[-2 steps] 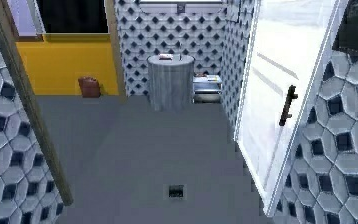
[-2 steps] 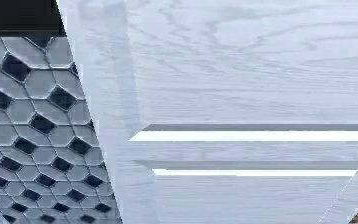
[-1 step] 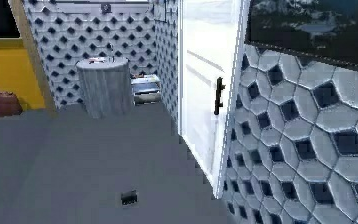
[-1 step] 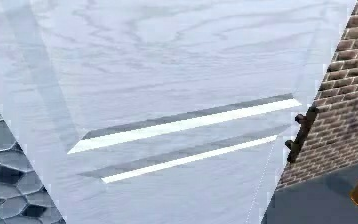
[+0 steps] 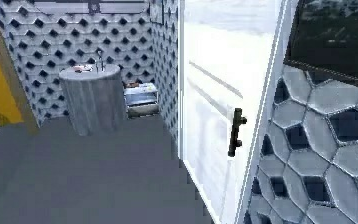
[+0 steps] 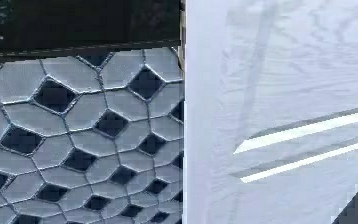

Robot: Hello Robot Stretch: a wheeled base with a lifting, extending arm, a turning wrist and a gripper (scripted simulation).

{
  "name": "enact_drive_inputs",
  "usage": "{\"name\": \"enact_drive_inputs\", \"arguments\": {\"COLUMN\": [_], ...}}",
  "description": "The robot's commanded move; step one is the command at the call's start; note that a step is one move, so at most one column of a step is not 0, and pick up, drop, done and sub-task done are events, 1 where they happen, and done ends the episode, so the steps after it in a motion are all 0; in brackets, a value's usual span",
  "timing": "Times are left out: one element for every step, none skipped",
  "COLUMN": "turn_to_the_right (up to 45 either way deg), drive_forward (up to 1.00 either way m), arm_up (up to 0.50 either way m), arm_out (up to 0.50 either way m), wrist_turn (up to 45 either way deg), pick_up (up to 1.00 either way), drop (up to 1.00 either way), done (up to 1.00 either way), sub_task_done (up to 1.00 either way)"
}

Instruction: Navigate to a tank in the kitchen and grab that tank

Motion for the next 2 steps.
{"name": "enact_drive_inputs", "arguments": {"turn_to_the_right": [-45.0, 0.0], "drive_forward": [0.00, 0.85], "arm_up": [0.00, 0.00], "arm_out": [0.00, 0.00], "wrist_turn": [0.0, 0.0], "pick_up": [0.00, 0.00], "drop": [0.00, 0.00], "done": [0.00, 0.00], "sub_task_done": [0.00, 0.00]}}
